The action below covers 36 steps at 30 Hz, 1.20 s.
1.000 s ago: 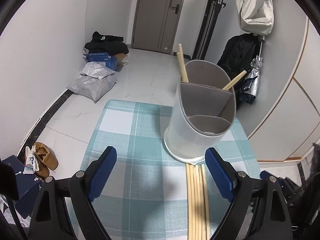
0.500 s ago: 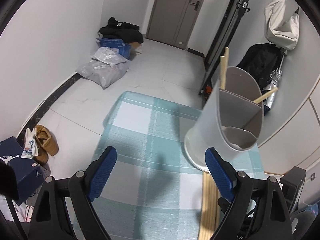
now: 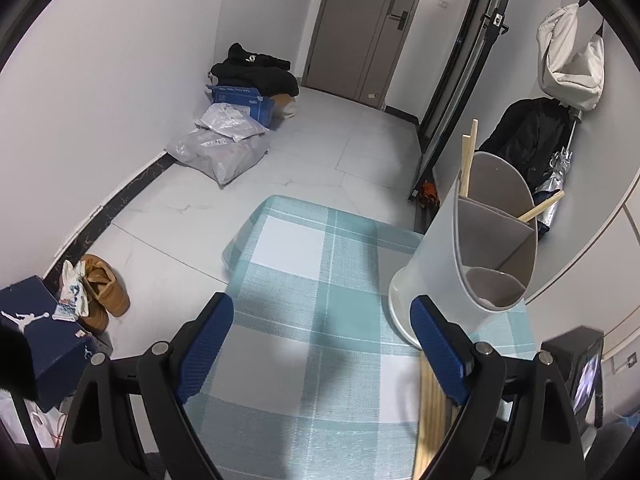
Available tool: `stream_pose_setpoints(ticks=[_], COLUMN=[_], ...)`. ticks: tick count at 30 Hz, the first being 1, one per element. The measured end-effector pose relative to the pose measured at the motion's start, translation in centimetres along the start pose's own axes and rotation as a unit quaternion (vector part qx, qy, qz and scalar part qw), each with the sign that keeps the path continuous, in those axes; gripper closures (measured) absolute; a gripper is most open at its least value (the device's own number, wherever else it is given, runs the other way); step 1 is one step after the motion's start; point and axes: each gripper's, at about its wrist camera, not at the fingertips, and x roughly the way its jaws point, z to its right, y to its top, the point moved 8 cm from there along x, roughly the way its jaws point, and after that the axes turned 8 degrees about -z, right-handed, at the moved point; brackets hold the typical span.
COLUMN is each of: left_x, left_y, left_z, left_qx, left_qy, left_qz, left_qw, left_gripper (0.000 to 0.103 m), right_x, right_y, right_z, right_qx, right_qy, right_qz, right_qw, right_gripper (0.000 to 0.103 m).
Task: Organize utensils
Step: 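Pinch one wooden chopstick from the row with the right gripper, then lift the chopstick with the right gripper and carry it above the holder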
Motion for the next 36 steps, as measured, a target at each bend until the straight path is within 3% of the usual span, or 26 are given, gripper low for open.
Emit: stream_pose_setpoints(ticks=[2,6,9,15,18,21,23,26,28,33,36], left_x=[-0.1,-0.2,-0.2,-0.3,-0.2,0.1,0.1,0.8,1.7,3.9,4.6], left_y=[0.0,0.1,0.1,0.0,-0.2,-0.6,-0.8,-1.4,-2.1,-4.6,-5.9], left_z=[-0.4,-1.0,-0.9,-1.1,-1.1,-0.9,-0.9,-1.2,-1.0,1.6,3.5], left_qx=[-0.003,-0.019,-0.021,-0.033,-0.029,-0.027,-0.031,-0.028,-0.024,0.022,0.069], left_qy=[0.005,-0.003,-0.01,-0.015,-0.011,-0.027,-0.038,-0.024,-0.029,-0.039,-0.029], left_qz=[0.002,-0.004,-0.006,-0.008,-0.012,-0.028,-0.034,-0.046,-0.067,-0.127,-0.143], left_qw=[1.0,0.9998,0.9997,0.9993,0.9995,0.9989,0.9982,0.9982,0.997,0.9909,0.987], left_gripper=[0.015,0.015,0.015,0.015,0.015,0.015,0.015,0.015,0.015,0.015,0.015], right_x=[0.0,-0.5,-1.0,-1.6,-1.1,-0.6,-0.5,-0.2,-0.2,-0.4,-1.1], right_y=[0.2,-0.3,-1.5,-2.9,-2.1,-1.0,-0.5,-0.1,0.3,1.0,1.7], right_z=[-0.4,-1.1,-1.6,-2.2,-1.9,-2.1,-2.5,-3.1,-2.9,-0.7,1.1], right_qx=[-0.012,-0.045,-0.067,-0.086,-0.093,-0.106,-0.112,-0.118,-0.107,-0.025,0.043], right_qy=[0.005,0.021,0.034,0.041,0.04,0.04,0.042,0.049,0.066,0.126,0.18], right_qz=[-0.001,-0.013,-0.036,-0.051,-0.054,-0.052,-0.048,-0.04,-0.037,-0.024,-0.01], right_qw=[1.0,0.999,0.997,0.994,0.993,0.992,0.992,0.991,0.991,0.991,0.983], right_gripper=[0.06,0.09,0.096,0.097,0.094,0.085,0.085,0.085,0.097,0.097,0.097])
